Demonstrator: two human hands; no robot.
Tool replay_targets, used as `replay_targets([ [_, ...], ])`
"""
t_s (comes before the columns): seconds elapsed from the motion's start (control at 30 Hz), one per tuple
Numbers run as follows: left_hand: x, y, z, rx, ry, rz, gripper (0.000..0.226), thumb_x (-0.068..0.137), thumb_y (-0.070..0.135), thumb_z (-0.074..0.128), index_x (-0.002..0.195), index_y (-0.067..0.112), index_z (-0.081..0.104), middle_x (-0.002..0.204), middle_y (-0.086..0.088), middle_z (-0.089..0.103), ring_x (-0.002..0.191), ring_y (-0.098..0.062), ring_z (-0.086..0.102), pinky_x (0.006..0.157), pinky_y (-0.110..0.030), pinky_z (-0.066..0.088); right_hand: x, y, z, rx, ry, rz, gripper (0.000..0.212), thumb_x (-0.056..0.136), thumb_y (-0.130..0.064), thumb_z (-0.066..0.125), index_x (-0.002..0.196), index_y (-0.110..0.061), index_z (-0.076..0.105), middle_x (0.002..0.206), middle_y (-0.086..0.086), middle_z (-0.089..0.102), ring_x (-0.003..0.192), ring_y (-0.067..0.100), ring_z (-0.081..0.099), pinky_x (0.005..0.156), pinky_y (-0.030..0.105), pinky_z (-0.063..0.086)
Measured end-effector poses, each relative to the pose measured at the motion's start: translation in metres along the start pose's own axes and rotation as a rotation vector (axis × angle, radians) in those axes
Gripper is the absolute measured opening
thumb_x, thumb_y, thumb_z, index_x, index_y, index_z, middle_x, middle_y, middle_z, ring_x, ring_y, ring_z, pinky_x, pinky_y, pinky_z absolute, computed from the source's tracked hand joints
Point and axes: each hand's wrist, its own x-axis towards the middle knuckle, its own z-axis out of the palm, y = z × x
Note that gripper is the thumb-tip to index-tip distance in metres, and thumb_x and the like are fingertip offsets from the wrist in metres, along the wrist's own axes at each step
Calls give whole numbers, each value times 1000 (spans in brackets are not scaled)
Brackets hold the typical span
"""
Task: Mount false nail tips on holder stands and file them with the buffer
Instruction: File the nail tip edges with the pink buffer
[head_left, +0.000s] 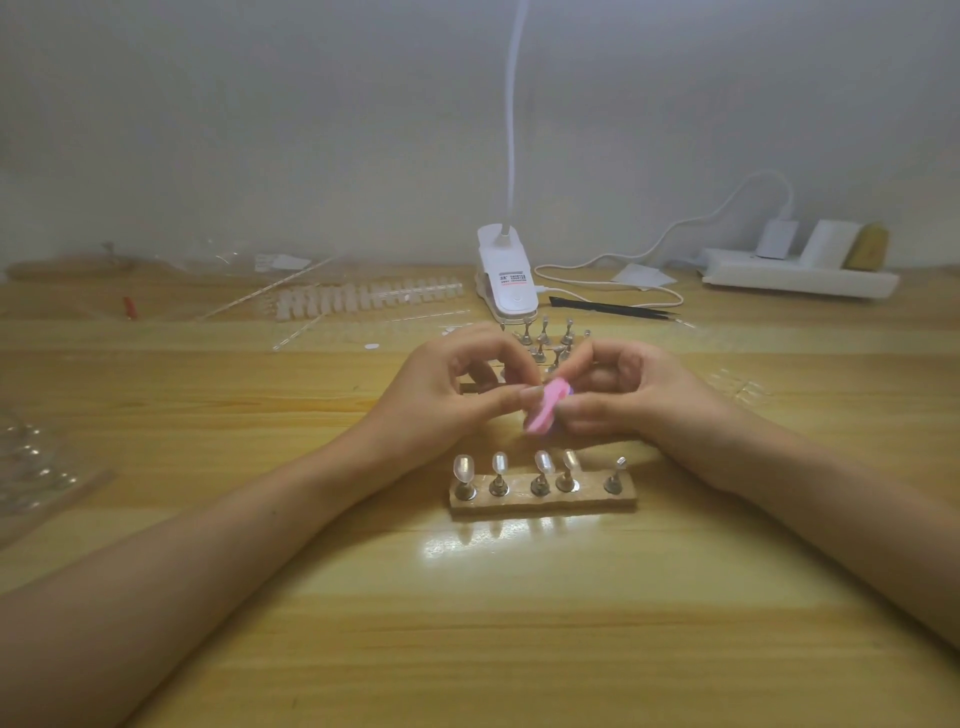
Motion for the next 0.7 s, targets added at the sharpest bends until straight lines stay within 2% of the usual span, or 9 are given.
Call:
replay_targets([
  [0.07,0,-1,0,5,1,-1,5,83,10,75,84,6,71,86,0,65,77,-4,57,73,-18,46,1,1,-4,58,76,-5,27,73,-14,77,95,-8,62,99,18,76,90,26,75,79,31,61],
  [0.2,-1,1,0,9,-7,-2,4,83,10,75,83,9,71,86,3,64,75,-1,56,71,-16,45,0,0,-2,4,-66,26,19,72,-14,80,87,-18,69,100,18,76,90,29,75,76,32,62],
  [0.3,-1,0,0,-2,1,-4,4,84,10,75,83,11,71,86,1,66,75,-1,57,72,-17,45,3,1,-4,68,64,0,28,73,-15,78,95,-7,63,99,19,76,92,28,75,82,36,62],
  [0.37,-1,0,-1,2,-18,-6,5,83,11,75,82,14,71,87,0,65,75,-3,56,73,-16,45,3,1,-5,131,104,-9,26,75,-11,75,96,-3,61,98,20,76,90,28,75,78,32,62],
  [0.5,-1,1,-1,-21,-7,-9,6,83,10,74,82,13,70,86,5,65,75,-1,56,72,-17,45,-2,-1,0,-38,-73,14,25,74,-7,78,93,-8,62,100,19,76,88,26,75,74,29,60],
  [0.63,-1,1,0,-10,-19,-12,4,83,10,75,83,11,71,86,3,65,75,-3,56,73,-18,46,0,0,-4,119,104,-6,27,73,-7,74,96,-6,59,98,18,76,87,28,74,83,36,61],
  [0.7,-1,2,-1,-24,8,-10,6,83,9,75,82,13,70,86,4,65,74,-1,57,72,-17,45,-1,0,-3,58,18,4,25,74,-5,75,94,-8,60,99,19,76,86,28,74,78,33,62],
])
